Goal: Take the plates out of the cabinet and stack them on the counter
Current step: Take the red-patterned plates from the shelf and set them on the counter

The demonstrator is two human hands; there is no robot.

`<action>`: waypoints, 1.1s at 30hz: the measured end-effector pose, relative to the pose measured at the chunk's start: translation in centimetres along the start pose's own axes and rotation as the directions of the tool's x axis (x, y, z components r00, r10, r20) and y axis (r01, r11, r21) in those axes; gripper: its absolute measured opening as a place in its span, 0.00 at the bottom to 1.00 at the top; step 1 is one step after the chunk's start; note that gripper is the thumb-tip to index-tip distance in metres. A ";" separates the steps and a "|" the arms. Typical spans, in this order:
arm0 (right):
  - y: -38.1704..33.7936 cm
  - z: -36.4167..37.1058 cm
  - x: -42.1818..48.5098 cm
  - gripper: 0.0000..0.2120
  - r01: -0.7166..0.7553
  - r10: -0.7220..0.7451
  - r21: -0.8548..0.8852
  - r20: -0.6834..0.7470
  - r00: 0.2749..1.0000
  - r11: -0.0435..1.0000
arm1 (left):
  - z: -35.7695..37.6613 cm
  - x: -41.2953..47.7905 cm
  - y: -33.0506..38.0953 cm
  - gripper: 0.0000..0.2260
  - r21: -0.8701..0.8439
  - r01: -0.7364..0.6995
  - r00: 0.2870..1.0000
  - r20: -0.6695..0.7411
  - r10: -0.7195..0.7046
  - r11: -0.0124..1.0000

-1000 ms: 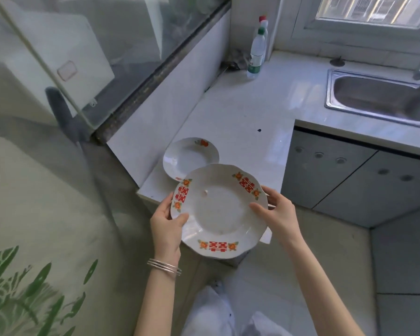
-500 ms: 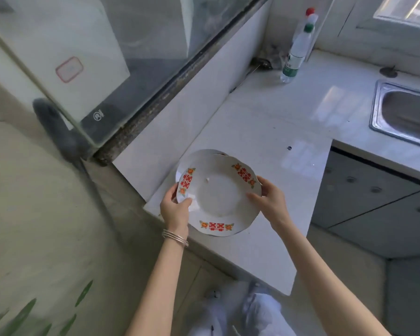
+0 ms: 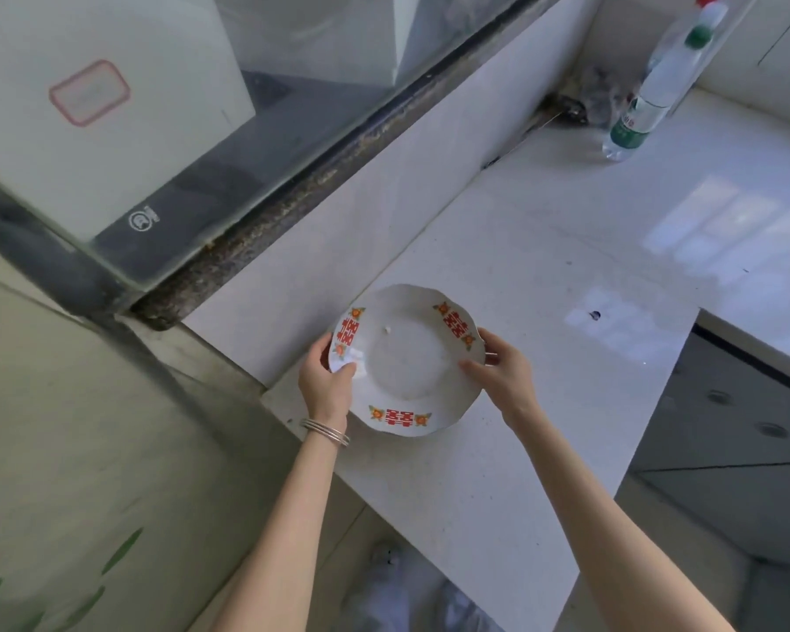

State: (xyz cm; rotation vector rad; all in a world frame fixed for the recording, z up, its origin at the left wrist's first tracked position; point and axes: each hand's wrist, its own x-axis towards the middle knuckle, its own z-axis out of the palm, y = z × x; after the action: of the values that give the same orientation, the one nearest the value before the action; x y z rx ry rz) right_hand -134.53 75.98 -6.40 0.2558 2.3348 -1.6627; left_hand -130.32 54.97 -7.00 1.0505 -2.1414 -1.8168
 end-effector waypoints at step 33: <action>-2.2 -3.9 0.4 0.28 0.221 -0.234 -0.278 -0.014 0.972 0.935 | 0.8 -1.2 3.3 0.21 0.400 -0.374 0.927 0.196 0.320 0.837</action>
State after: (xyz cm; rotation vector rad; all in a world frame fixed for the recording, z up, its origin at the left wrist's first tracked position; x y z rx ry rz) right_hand -136.00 78.90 -3.33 -0.0337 2.6803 -1.4101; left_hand -131.22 56.44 -3.87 0.5578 -2.6748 -1.3003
